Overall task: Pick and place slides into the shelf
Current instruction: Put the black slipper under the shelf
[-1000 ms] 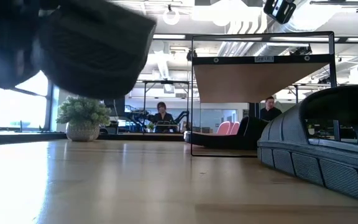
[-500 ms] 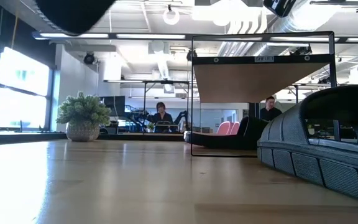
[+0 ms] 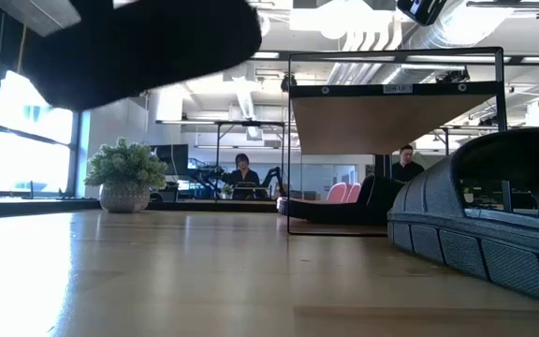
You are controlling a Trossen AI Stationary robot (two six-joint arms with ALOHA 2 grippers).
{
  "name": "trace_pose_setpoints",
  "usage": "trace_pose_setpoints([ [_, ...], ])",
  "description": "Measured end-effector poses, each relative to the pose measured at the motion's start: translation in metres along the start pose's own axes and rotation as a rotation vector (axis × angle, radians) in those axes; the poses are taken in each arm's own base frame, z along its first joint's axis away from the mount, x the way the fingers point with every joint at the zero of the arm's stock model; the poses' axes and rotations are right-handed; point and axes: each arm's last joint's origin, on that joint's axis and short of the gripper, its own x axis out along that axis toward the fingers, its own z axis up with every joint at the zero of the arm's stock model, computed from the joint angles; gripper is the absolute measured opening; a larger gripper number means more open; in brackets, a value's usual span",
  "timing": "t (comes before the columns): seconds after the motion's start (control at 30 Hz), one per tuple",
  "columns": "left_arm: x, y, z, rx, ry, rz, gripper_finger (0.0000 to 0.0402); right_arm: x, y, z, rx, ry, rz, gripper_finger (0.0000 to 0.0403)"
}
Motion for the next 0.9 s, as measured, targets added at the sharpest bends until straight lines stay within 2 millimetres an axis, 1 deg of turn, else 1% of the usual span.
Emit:
trace_pose_setpoints([
  [0.1,0.024,-0.005,-0.003,0.04,0.068,0.073,0.0065,0.0,0.0,0.0,0.005,0.0,0.0,0.0087],
  [0.2,0.046,-0.006,-0.013,0.079,0.126,0.15,0.0065,0.0,0.0,0.0,0.004,0.0,0.0,0.0087],
  [0.33,0.077,-0.01,-0.027,0.15,0.129,0.297,0.0064,0.0,0.0,0.0,-0.004,0.001,-0.001,0.0087],
  [0.5,0.106,-0.022,-0.04,0.271,0.169,0.421,0.0064,0.0,0.0,0.0,-0.008,0.002,-0.002,0.0087],
  [0.67,0.128,-0.039,-0.043,0.43,0.224,0.484,0.0065,0.0,-0.001,-0.001,-0.009,0.009,-0.006,0.0087],
  [0.73,0.135,-0.046,-0.043,0.462,0.212,0.496,0.0077,0.0,-0.001,-0.001,-0.007,0.01,-0.006,0.0087],
  [0.8,0.138,-0.051,-0.041,0.474,0.215,0.487,0.0095,0.0,-0.001,-0.001,-0.006,0.008,-0.009,0.0087],
  [0.9,0.142,-0.06,-0.039,0.456,0.215,0.419,0.0117,0.0,-0.001,-0.001,-0.004,0.01,-0.018,0.0087],
])
